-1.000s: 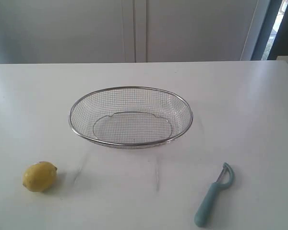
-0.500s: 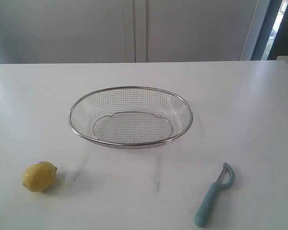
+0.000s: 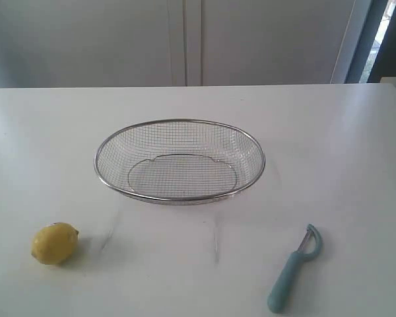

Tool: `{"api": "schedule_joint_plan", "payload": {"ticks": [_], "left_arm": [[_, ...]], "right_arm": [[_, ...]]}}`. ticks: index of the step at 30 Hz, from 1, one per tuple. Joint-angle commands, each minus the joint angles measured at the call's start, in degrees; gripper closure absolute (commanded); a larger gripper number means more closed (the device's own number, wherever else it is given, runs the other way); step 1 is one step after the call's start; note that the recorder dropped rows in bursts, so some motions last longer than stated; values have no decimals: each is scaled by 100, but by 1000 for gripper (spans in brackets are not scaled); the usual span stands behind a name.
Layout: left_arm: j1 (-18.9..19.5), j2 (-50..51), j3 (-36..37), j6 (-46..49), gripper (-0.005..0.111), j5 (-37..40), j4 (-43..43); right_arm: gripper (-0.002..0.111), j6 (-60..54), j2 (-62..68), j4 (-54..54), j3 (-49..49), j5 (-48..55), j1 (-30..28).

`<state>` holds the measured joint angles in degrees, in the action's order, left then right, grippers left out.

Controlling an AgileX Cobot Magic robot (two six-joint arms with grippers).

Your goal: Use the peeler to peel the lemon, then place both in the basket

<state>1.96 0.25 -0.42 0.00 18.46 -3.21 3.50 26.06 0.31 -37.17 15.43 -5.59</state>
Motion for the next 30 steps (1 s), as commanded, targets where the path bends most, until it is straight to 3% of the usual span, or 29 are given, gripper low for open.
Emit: {"api": "schedule_joint_plan", "payload": {"ticks": [1,5,11,30], "left_arm": [[6,-25,42,0,107,17,-16],[6,-25,42,0,107,17,-16],[6,-25,42,0,107,17,-16],[6,-25,42,0,107,17,-16]], "right_arm": [[108,37,429,13,-511,697,-19],[108,37,793,25,-846,1042,-19],[108,37,986,13,-967,363,-19],[108,152,1357,13,-1117,571,-19]]}}
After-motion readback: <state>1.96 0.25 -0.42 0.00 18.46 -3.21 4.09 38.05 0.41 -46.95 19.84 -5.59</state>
